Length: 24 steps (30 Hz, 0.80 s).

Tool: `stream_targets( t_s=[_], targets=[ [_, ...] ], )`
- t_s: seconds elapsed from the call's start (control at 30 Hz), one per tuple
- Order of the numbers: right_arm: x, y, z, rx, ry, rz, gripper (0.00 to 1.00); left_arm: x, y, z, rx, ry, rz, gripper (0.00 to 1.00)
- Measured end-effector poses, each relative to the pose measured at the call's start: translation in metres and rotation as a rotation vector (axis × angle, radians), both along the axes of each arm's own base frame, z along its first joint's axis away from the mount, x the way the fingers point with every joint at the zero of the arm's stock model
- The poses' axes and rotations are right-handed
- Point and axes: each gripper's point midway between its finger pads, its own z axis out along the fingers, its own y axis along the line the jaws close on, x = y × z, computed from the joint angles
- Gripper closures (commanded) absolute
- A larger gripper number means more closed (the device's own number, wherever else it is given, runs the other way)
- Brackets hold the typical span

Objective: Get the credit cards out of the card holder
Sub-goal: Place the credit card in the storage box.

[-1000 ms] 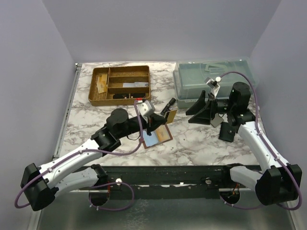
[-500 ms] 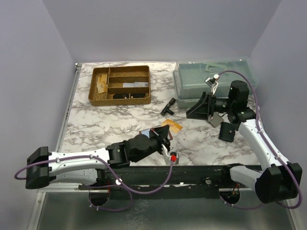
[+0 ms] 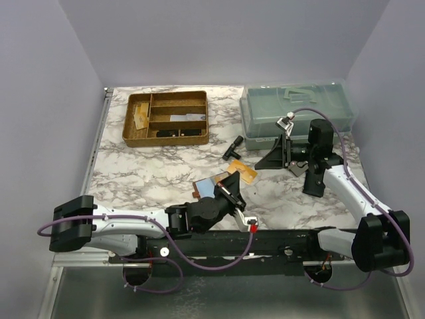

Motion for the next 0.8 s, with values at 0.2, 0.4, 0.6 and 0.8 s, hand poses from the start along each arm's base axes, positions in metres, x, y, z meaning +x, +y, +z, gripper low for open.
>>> stream_targets(
  t_s=[0.2, 0.4, 0.6, 0.8],
  targets=[
    [-0.003, 0.007, -0.001, 0.017, 0.035, 0.044, 0.35, -0.003, -0.015, 0.007, -0.004, -0.022, -0.012, 1.00],
    [-0.014, 0.017, -0.003, 0.031, 0.077, 0.117, 0.81, -0.003, -0.024, 0.011, -0.011, -0.033, -0.017, 1.00],
    [-0.017, 0.017, 0.002, 0.054, 0.124, 0.148, 1.00, -0.003, -0.024, 0.012, -0.016, -0.034, -0.016, 0.71],
    [-0.015, 0.015, 0.007, 0.067, 0.104, 0.139, 1.00, -0.004, -0.023, 0.010, -0.116, 0.061, -0.005, 0.36]
  ],
)
